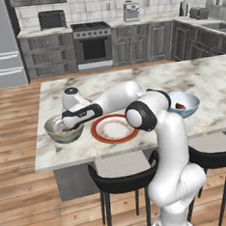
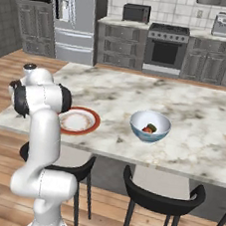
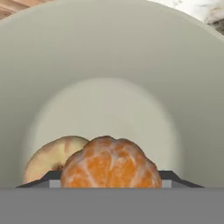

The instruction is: Take the fruits from the plate on the dining counter and place two fruits in each bowl.

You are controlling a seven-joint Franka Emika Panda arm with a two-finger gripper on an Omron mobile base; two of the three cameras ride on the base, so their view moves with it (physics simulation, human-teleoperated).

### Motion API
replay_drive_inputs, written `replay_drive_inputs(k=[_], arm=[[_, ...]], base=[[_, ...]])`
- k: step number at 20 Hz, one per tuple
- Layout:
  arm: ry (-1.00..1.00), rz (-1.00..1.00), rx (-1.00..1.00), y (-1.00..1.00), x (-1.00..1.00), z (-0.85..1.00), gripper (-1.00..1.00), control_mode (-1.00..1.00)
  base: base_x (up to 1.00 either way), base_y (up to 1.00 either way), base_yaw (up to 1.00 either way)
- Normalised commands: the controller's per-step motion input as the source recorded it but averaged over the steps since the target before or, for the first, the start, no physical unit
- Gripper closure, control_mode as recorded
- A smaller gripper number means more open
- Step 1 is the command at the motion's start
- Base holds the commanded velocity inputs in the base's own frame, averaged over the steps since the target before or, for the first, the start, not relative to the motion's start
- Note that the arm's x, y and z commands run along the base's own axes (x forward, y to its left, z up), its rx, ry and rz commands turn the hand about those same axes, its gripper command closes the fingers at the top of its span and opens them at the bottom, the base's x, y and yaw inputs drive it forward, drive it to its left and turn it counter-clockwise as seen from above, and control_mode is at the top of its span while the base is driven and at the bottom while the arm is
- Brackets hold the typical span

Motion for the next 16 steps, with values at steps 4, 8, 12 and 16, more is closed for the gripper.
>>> replay_drive_inputs(k=[4, 8, 12, 16], arm=[[0.05, 0.01, 0.0, 0.02, 0.0, -0.04, -1.0, -1.0], [0.03, 0.0, 0.0, 0.01, 0.0, 0.0, -1.0, -1.0], [0.0, 0.01, 0.0, -0.09, -0.06, 0.0, -1.0, -1.0], [0.0, 0.0, 0.0, -0.19, -0.16, 0.07, -1.0, -1.0]], base=[[0.0, 0.0, 0.0], [0.0, 0.0, 0.0], [0.0, 0.0, 0.0], [0.0, 0.0, 0.0]])
